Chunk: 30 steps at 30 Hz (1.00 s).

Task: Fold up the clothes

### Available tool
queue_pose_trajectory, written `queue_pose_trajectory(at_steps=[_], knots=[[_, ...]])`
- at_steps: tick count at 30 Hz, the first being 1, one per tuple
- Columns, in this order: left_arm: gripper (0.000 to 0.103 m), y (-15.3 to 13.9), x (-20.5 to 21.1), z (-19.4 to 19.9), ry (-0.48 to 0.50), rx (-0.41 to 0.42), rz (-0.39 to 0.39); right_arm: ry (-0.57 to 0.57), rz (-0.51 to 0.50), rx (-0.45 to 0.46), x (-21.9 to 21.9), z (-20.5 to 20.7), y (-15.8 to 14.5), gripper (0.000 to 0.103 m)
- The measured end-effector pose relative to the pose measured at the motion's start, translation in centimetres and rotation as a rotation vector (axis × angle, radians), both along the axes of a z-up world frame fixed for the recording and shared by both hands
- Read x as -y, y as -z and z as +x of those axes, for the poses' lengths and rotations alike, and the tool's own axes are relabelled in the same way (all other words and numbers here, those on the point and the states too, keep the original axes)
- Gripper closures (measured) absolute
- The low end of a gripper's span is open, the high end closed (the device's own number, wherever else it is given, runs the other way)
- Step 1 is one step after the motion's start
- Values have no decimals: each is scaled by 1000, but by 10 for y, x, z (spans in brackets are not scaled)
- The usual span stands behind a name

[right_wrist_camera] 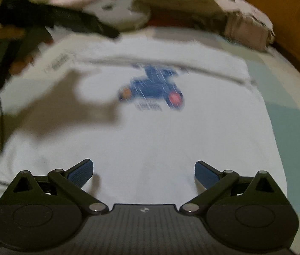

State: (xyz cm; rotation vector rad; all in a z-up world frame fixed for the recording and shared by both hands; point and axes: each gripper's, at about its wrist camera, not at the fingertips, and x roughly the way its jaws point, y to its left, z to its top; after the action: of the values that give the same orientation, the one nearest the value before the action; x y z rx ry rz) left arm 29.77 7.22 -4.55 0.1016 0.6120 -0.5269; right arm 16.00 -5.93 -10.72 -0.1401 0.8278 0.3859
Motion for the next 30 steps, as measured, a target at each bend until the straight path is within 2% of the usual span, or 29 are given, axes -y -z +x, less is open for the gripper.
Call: queue_pose_trajectory(at_steps=[3,6,10,16,19,22,24,28,30], knots=[[1,0,3,-1,10,-2,2,-49,62,-26,-17,5,-2,0],[1,2,5,-1,14,-1,14,-66,51,-97,-30,3,13,0],[1,0,5,-3,20,3,9,-115,-66,-69,-45,-15,15,0],[1,-4,4,-8,21,22,5,-141,-103,27,-66,-10,3,0],[1,-6,3,-9,25,28,-1,-147,-130,-8,-76,0,13,0],[1,-6,4,-10,29,25,-5,-176,-63,-93,-72,-9,18,0],[1,-6,7,-11,38,27,-4,-215,-82,-89,-71,-22,16,0],[1,-7,12,-15,53,36,5,-108,-38,-55,-41,-15,-1,0],[1,-8,13,-18,61,41,5,-16,-6,-44,-15,-6,-9,0]])
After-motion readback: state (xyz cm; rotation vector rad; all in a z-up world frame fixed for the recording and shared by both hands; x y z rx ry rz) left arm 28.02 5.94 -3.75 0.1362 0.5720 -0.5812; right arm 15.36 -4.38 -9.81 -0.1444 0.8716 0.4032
